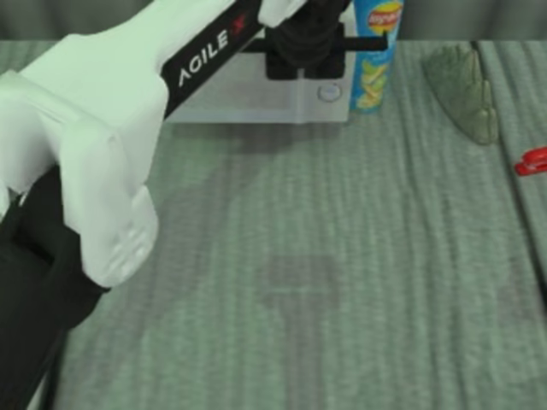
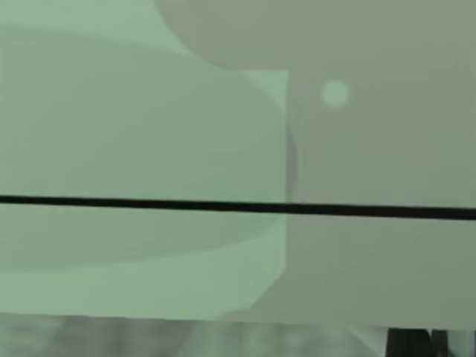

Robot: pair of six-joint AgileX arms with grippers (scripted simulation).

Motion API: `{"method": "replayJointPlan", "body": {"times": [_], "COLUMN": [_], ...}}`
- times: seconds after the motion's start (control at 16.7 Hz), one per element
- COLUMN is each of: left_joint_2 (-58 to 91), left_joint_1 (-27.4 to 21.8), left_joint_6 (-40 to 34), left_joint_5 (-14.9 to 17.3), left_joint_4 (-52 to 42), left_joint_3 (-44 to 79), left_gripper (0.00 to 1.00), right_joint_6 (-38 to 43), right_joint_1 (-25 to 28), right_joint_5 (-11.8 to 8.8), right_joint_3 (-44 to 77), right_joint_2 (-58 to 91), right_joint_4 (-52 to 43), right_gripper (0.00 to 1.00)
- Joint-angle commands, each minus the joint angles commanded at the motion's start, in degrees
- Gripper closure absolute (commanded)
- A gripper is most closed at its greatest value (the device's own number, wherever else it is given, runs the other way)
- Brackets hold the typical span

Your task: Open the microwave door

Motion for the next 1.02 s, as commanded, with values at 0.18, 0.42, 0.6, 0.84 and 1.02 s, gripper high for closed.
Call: {"method": "replayJointPlan", "body": {"times": [0.18, 0.42, 0.6, 0.84, 1.02], "left_joint_2": [-4.19, -7.58, -7.62, -7.62, -7.62], "left_joint_1": [-0.13, -0.34, -0.34, -0.34, -0.34], "left_joint_6": [-0.59, -1.21, -1.21, -1.21, -1.21], "left_joint_5": [-0.42, -0.72, -0.73, -0.73, -0.73], "left_joint_4": [4.08, 7.52, 7.56, 7.56, 7.56], "left_joint_3": [-9.54, -15.39, -15.44, -15.44, -15.44], "left_gripper": [1.00, 1.00, 1.00, 1.00, 1.00], "right_joint_6": [0.00, 0.00, 0.00, 0.00, 0.00], "right_joint_1": [0.00, 0.00, 0.00, 0.00, 0.00], "right_joint_5": [0.00, 0.00, 0.00, 0.00, 0.00], "right_joint_3": [0.00, 0.00, 0.00, 0.00, 0.00], "right_joint_2": [0.00, 0.00, 0.00, 0.00, 0.00], "right_joint_4": [0.00, 0.00, 0.00, 0.00, 0.00], "right_gripper": [0.00, 0.00, 0.00, 0.00, 0.00]}}
